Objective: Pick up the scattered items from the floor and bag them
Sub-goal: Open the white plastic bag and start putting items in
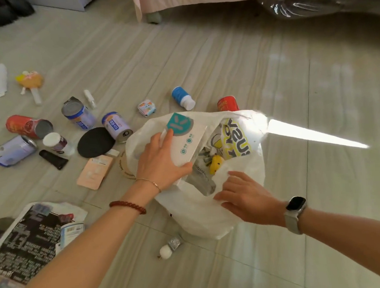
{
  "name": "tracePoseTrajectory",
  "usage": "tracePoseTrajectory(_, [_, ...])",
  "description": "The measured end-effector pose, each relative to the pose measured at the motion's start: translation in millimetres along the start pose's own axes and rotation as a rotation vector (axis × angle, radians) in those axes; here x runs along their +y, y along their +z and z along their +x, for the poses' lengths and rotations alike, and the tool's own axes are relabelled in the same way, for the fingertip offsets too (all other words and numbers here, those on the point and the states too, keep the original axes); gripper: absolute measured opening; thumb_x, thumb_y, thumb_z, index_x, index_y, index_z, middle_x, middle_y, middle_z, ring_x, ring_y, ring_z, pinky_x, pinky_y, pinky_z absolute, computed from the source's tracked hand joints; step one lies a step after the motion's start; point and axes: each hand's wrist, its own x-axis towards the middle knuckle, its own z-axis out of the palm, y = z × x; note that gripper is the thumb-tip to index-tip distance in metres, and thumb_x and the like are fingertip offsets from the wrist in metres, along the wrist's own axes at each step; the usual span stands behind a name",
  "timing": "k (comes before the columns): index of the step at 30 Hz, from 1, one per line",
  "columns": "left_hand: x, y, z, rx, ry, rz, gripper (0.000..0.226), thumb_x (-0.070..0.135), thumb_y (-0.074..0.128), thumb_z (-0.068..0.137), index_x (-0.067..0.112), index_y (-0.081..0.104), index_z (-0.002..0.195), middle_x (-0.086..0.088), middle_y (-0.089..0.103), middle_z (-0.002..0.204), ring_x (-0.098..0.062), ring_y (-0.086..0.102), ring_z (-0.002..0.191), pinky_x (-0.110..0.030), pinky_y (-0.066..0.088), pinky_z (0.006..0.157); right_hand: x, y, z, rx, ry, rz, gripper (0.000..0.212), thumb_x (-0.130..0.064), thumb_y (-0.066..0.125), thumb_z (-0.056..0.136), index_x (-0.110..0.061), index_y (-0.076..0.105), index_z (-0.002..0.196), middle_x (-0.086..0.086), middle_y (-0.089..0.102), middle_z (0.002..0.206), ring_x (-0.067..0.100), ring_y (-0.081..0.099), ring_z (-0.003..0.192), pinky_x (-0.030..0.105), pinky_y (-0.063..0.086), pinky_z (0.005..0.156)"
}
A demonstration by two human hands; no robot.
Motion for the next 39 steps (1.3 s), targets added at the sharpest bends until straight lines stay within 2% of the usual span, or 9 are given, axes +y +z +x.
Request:
tracePoseTrajectory(5, [6.6,31.3,18.3,0.056,0.011,0.179,0.094,0.05,0.064,0.069,0.015,0.016,0.142,-0.016,0.026,0.142,-0.037,0.041,0.114,-0.042,0.037,0.092,-15.3,-6.8,-16.5,-0.063,-0.175,0.084,0.015,-0.027,0.048,0.088,-0.021,0.059,0.095,-0.002,0.058,0.071,0.017,0.052,0.054,0.026,0.046,0.054])
tracePoseTrajectory(8, [3.6,42.8,21.1,0.002,-0.087,0.155,0.094,0.052,0.065,0.071,0.015,0.014,0.142,-0.016,0.024,0.144,-0.038,0.039,0.117,-0.044,0.037,0.094,-18.7,-4.7,-33.8,-0.175,-0.173,0.134,0.018,-0.032,0.048,0.088,-0.025,0.059,0.1,-0.004,0.058,0.069,0.015,0.052,0.05,0.026,0.048,0.049])
tracePoseTrajectory(13, [-7.9,41.3,11.7,-0.141,0.001,-0.039,0.074,0.042,0.056,0.083,0.02,0.019,0.143,-0.012,0.036,0.143,-0.036,0.044,0.119,-0.044,0.04,0.099,-3.8,-16.6,-30.0,0.038,-0.024,0.15,0.035,-0.032,0.034,0.094,-0.018,0.063,0.105,0.005,0.064,0.087,0.019,0.058,0.072,0.027,0.049,0.06])
tracePoseTrajectory(18, [-32.7,27.3,15.3,0.19,0.081,0.017,0.038,0.022,0.047,0.088,0.016,0.051,0.125,-0.011,0.061,0.122,-0.031,0.051,0.115,-0.042,0.035,0.093,16.6,-34.6,30.6,0.294,0.139,0.019,0.039,-0.03,0.033,0.094,-0.011,0.064,0.11,0.011,0.065,0.1,0.022,0.055,0.089,0.029,0.049,0.063])
tracePoseTrajectory(22, [-64.3,22.7,34.5,0.001,-0.133,0.292,0.056,0.039,0.042,0.092,0.026,0.022,0.142,-0.004,0.013,0.155,-0.031,0.008,0.141,-0.05,0.018,0.107,17.3,-24.7,95.3,-0.023,0.179,-0.023,0.043,-0.035,0.043,0.091,-0.024,0.045,0.133,0.008,0.044,0.139,0.029,0.035,0.131,0.044,0.035,0.103])
tracePoseTrajectory(25, [-78.5,24.2,48.8,-0.133,-0.115,0.33,0.062,0.046,0.04,0.091,0.03,0.011,0.143,-0.006,0.011,0.155,-0.034,0.025,0.134,-0.049,0.026,0.105,21.3,-3.0,129.1,-0.256,0.431,-0.013,0.066,-0.053,0.046,0.086,-0.032,0.02,0.143,0.005,0.009,0.155,0.031,0.001,0.143,0.053,0.01,0.114])
tracePoseTrajectory(28, [-81.8,24.2,61.0,-0.246,-0.055,0.336,0.066,0.049,0.044,0.089,0.028,0.013,0.143,-0.015,0.037,0.139,-0.036,0.045,0.118,-0.043,0.04,0.094,29.2,10.3,142.1,-0.268,0.643,0.078,0.085,-0.063,0.054,0.077,-0.028,0.014,0.144,0.012,0.018,0.151,0.037,0.016,0.138,0.051,0.018,0.11])
tracePoseTrajectory(36, [-70.4,26.4,71.2,0.164,-0.204,-0.065,0.031,0.026,0.045,0.093,0.003,0.061,0.107,-0.024,0.058,0.11,-0.038,0.055,0.097,-0.039,0.041,0.078,20.1,17.9,105.4,-0.336,0.055,0.041,0.055,-0.024,0.048,0.091,-0.028,0.026,0.141,0.001,0.033,0.146,0.02,0.019,0.14,0.037,0.006,0.114])
tracePoseTrajectory(39, [-71.6,25.3,65.5,0.208,-0.26,-0.13,0.031,0.029,0.046,0.092,0.005,0.06,0.108,-0.023,0.058,0.113,-0.038,0.055,0.098,-0.039,0.042,0.077,28.7,1.5,109.6,-0.429,0.126,0.149,0.052,-0.018,0.049,0.092,-0.027,0.032,0.14,-0.001,0.023,0.153,0.019,0.005,0.144,0.035,0.004,0.116])
